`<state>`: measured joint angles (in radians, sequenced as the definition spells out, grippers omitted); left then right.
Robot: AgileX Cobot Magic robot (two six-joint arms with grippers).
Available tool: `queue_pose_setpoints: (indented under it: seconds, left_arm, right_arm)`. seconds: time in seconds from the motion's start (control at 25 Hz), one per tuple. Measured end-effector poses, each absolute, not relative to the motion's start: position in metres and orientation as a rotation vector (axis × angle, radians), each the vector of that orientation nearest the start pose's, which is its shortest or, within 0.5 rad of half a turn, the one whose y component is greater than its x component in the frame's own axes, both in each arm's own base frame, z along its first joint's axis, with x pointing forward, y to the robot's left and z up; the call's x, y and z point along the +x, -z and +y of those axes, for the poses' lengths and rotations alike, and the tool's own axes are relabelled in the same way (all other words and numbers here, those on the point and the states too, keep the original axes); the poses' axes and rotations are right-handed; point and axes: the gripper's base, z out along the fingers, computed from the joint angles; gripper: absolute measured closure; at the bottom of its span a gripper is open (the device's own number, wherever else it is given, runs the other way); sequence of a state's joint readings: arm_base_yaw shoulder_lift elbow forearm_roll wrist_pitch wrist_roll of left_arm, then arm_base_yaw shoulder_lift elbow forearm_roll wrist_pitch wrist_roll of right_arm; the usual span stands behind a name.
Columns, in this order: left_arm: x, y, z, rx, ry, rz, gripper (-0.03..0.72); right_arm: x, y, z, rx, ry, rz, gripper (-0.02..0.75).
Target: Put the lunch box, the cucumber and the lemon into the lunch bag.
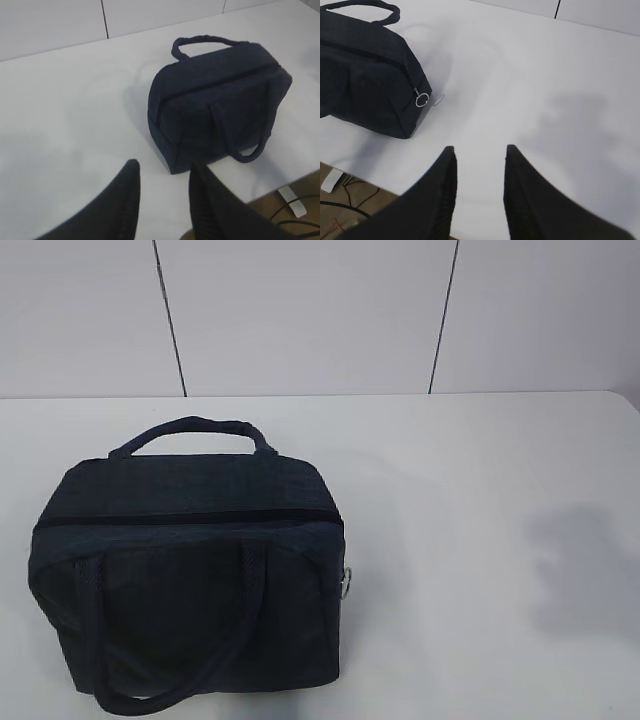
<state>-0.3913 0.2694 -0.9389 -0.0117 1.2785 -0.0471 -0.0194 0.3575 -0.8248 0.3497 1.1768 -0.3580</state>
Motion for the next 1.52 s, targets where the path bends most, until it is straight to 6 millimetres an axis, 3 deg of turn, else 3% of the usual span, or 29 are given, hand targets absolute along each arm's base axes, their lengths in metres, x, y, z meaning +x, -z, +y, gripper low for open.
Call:
queue_pose_setpoints:
  seconds: [0.16,0.28,0.44,0.68,0.8,1.52]
  left_arm:
    - [-0.02,-0.342,0.008,0.364,0.261,2.092,0.452]
    - [-0.021,-0.322,0.009,0.367,0.257,2.113,0.452]
    - [-0.019,-0.308,0.009,0.369,0.247,2.128,0.452]
    - [-0.008,-0.289,0.005,0.372,0.226,2.156,0.453]
    - [-0.004,-0.28,0.003,0.376,0.221,2.179,0.453]
    - [0.003,-0.275,0.001,0.346,0.211,2.144,0.454]
  right_arm:
    - [0.009,-0.329,0.025,-0.387,-0.152,2.105,0.507]
    - [-0.004,-0.318,0.02,-0.383,-0.064,2.065,0.506]
    - [-0.016,-0.306,0.014,-0.372,0.033,2.028,0.506]
    - [-0.008,-0.276,0.013,-0.345,0.023,2.112,0.507]
    - [-0.008,-0.273,0.012,-0.332,0.015,2.12,0.507]
    - [-0.007,-0.273,0.012,-0.301,-0.002,2.123,0.507]
